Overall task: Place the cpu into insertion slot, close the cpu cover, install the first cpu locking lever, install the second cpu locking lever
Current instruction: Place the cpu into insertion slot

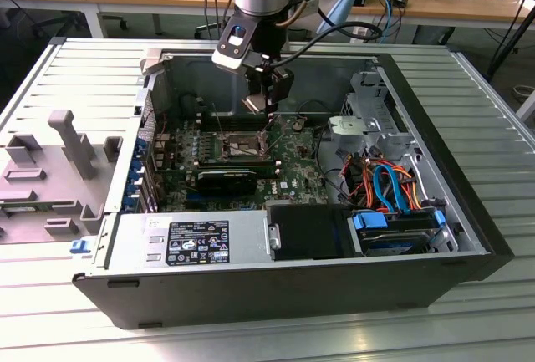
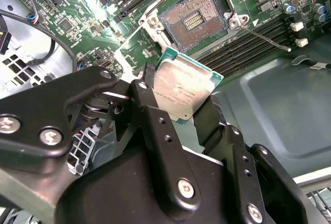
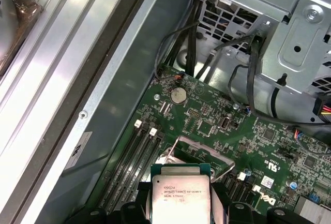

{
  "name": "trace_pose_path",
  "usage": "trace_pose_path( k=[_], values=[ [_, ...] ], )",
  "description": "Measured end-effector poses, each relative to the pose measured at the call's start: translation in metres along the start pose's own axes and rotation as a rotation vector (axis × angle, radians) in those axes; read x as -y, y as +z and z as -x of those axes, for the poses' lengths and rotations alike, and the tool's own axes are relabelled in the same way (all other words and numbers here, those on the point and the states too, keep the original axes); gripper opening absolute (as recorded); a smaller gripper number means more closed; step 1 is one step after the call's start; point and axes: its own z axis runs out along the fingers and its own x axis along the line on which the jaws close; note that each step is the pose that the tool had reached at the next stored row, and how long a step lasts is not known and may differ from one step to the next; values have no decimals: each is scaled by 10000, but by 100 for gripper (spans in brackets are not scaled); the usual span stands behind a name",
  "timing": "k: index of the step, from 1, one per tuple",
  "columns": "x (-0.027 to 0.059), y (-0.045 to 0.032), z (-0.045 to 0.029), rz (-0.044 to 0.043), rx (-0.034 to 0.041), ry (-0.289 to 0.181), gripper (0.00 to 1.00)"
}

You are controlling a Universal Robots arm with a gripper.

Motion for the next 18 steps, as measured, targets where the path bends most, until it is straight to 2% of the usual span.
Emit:
trace_pose_path(
  k=[18],
  values=[
    [0, 1, 0, 2, 20, 247, 54]
  ],
)
